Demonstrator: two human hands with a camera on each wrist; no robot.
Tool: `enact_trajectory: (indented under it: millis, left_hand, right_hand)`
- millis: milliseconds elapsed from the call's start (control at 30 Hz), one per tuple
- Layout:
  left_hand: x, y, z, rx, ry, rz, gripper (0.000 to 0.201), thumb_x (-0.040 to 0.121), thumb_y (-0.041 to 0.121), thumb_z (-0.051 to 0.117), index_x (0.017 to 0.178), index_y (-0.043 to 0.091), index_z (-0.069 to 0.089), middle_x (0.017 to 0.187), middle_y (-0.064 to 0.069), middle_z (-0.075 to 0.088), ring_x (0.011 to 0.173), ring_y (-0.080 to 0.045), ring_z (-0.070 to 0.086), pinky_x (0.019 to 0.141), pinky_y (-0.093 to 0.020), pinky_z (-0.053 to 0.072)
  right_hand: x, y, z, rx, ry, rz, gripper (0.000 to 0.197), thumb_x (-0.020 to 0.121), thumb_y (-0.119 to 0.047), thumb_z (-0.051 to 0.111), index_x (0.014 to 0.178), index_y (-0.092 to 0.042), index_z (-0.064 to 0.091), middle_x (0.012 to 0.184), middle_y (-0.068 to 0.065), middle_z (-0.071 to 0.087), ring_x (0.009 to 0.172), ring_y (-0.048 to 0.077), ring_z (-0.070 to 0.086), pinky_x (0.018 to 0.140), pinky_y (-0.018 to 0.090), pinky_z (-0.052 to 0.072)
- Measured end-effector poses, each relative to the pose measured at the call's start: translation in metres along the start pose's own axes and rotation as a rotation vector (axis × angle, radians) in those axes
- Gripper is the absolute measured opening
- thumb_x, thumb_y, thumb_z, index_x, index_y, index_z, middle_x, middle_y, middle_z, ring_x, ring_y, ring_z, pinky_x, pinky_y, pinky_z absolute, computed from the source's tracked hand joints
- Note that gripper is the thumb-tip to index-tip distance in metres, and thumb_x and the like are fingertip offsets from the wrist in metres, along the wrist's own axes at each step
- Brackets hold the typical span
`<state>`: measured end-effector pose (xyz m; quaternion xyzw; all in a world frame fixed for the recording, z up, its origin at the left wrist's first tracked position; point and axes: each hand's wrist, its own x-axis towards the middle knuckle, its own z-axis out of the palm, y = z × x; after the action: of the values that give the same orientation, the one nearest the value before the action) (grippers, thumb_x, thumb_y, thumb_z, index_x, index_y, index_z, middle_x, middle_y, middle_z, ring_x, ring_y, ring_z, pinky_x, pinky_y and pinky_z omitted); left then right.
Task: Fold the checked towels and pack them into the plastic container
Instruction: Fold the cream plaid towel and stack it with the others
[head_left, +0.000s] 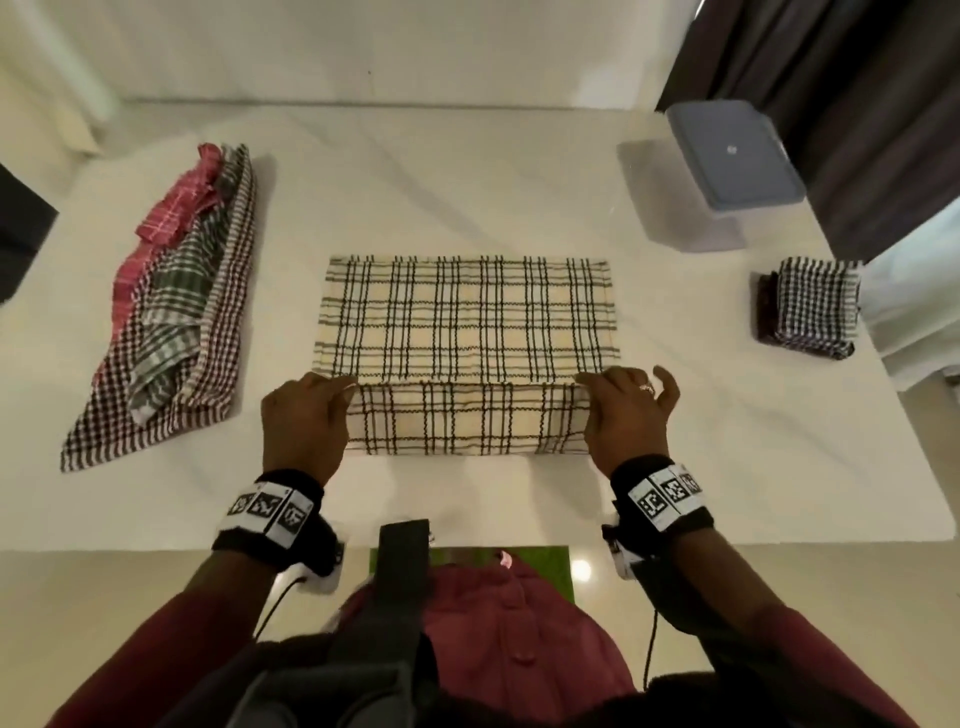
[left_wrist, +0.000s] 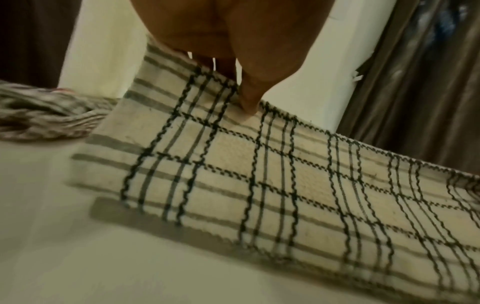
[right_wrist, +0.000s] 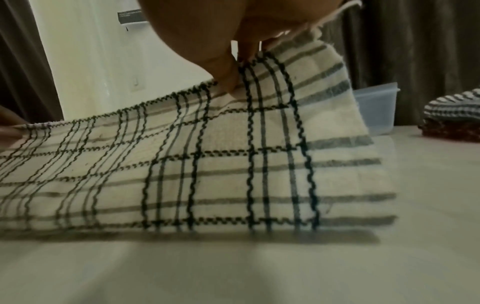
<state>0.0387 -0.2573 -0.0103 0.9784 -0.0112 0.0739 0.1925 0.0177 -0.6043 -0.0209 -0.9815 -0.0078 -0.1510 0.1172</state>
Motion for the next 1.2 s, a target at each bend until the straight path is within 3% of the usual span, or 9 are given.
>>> enact_trajectory:
  millis: [167, 300, 667, 833, 933, 1033, 1133, 1200]
  left_hand:
    - [0.090, 0.010, 0.001, 0.132, -0.051, 0.069, 0.036, 0.085, 0.001, 0.055, 0.116, 0.016, 0.066, 0.097, -0.010, 0.067, 0.087, -0.036, 0.058, 0.081, -0.043, 0.037]
    - [0.146, 0.012, 0.008, 0.155, -0.096, 0.091, 0.047, 0.083, -0.002, 0.051, 0.123, 0.021, 0.062, 0.107, -0.007, 0.064, 0.101, -0.034, 0.053, 0.086, -0.042, 0.028]
    - [0.245, 0.000, 0.038, 0.257, -0.324, -0.043, 0.049, 0.087, 0.004, 0.044, 0.125, 0.031, 0.059, 0.112, 0.001, 0.063, 0.113, -0.028, 0.046, 0.096, -0.043, 0.022]
    - [0.266, -0.008, 0.057, 0.266, -0.402, -0.058, 0.040, 0.093, 0.012, 0.042, 0.122, 0.033, 0.060, 0.122, 0.003, 0.062, 0.116, -0.025, 0.046, 0.095, -0.038, 0.015]
    - [0.263, -0.012, 0.064, 0.313, -0.430, -0.073, 0.038, 0.092, 0.021, 0.050, 0.127, 0.032, 0.054, 0.133, -0.001, 0.052, 0.125, -0.027, 0.038, 0.104, -0.044, 0.016]
    - [0.239, -0.010, 0.061, 0.246, -0.439, -0.044, 0.067, 0.085, 0.040, 0.063, 0.143, 0.025, 0.034, 0.156, -0.008, 0.017, 0.143, -0.029, 0.010, 0.112, -0.047, 0.006]
    - [0.207, -0.002, 0.059, 0.165, -0.604, 0.100, 0.110, 0.071, 0.062, 0.068, 0.152, 0.025, 0.004, 0.158, -0.006, -0.017, 0.145, -0.029, -0.016, 0.115, -0.048, -0.007]
    - [0.191, -0.006, 0.066, 0.199, -0.762, 0.171, 0.137, 0.055, 0.071, 0.073, 0.149, 0.027, -0.016, 0.153, -0.006, -0.032, 0.141, -0.030, -0.028, 0.114, -0.051, -0.013]
  right_hand:
    - [0.082, 0.003, 0.007, -0.117, -0.055, 0.075, 0.046, 0.055, 0.005, 0.060, 0.093, -0.020, 0.070, 0.087, 0.002, 0.066, 0.095, 0.031, 0.060, 0.106, 0.043, 0.008]
    - [0.128, 0.008, 0.021, -0.158, -0.129, 0.118, 0.048, 0.055, 0.003, 0.057, 0.096, -0.019, 0.071, 0.090, 0.005, 0.066, 0.100, 0.034, 0.058, 0.106, 0.042, 0.005]
    - [0.219, 0.020, 0.068, -0.201, -0.325, 0.095, 0.049, 0.065, 0.000, 0.056, 0.108, -0.019, 0.067, 0.103, 0.006, 0.062, 0.114, 0.032, 0.047, 0.104, 0.040, 0.003]
    - [0.241, 0.023, 0.096, -0.157, -0.392, 0.139, 0.052, 0.071, -0.003, 0.055, 0.121, -0.017, 0.063, 0.112, 0.011, 0.060, 0.117, 0.034, 0.043, 0.100, 0.039, 0.014]
    - [0.232, 0.016, 0.108, -0.134, -0.385, 0.187, 0.064, 0.080, -0.011, 0.055, 0.143, -0.016, 0.040, 0.139, 0.017, 0.042, 0.132, 0.036, 0.031, 0.109, 0.047, 0.014]
    - [0.212, -0.013, 0.111, -0.063, -0.398, 0.159, 0.081, 0.086, -0.036, 0.057, 0.152, -0.019, 0.014, 0.158, 0.018, 0.007, 0.145, 0.037, 0.002, 0.114, 0.054, 0.001]
    - [0.192, -0.072, 0.107, 0.091, -0.613, -0.058, 0.112, 0.073, -0.071, 0.057, 0.152, -0.025, -0.009, 0.157, 0.015, -0.021, 0.142, 0.037, -0.022, 0.112, 0.055, -0.011]
    - [0.181, -0.109, 0.119, 0.111, -0.801, -0.207, 0.133, 0.057, -0.084, 0.060, 0.149, -0.028, -0.018, 0.153, 0.011, -0.032, 0.139, 0.036, -0.031, 0.109, 0.057, -0.018]
